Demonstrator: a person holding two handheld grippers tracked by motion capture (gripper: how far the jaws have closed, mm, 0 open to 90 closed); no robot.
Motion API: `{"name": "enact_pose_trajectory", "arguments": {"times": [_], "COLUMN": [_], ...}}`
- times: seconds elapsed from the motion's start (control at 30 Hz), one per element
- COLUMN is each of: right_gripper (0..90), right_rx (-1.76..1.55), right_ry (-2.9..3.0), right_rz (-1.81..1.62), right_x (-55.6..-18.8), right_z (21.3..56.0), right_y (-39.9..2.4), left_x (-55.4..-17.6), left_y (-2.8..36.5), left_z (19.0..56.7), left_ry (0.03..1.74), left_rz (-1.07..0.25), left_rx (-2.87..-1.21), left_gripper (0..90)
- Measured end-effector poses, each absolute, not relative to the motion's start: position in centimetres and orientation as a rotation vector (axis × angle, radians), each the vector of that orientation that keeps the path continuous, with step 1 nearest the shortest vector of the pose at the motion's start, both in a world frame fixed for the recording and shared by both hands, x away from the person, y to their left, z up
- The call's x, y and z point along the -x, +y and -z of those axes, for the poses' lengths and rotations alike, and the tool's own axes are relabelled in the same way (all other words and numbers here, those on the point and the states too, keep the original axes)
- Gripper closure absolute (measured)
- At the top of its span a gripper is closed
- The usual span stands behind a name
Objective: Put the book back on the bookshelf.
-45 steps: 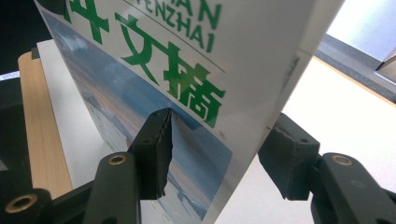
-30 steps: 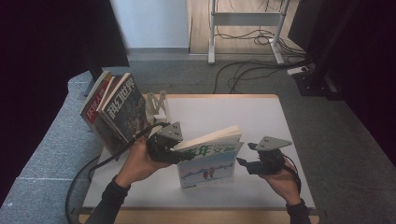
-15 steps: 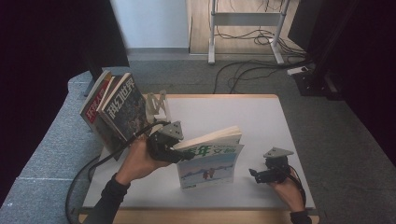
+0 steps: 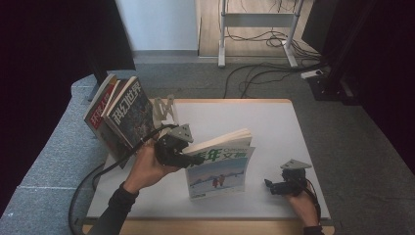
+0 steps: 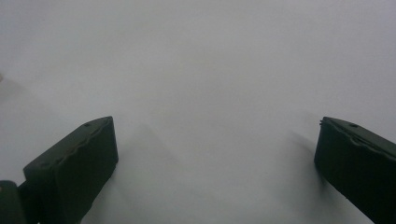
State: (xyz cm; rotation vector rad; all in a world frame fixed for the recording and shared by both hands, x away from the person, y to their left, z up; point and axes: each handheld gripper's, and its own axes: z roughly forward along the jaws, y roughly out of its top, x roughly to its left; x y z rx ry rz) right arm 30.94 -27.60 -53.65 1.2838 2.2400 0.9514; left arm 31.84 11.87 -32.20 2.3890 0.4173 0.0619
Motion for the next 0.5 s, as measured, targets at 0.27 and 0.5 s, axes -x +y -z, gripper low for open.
{"name": "enact_pose_trajectory", "arguments": {"times": [0.27,0.5], "right_gripper": [0.0,0.0], "right_rx": [-1.287,-1.288], "right_ry": [2.239,2.239], "right_rz": [-0.954,-0.954], "right_x": [-31.0,-31.0], "right_z": [53.7,53.7], "right_y": [-27.6,-27.6], "left_x": [-31.9,-31.8], "left_y": [12.3,13.6], "left_z": [30.9,30.0], "left_ry": [0.456,0.519], "left_rz": [-0.103,-0.14], "left_rx": [-2.383,-2.37], "left_gripper": [74.3,74.3]}}
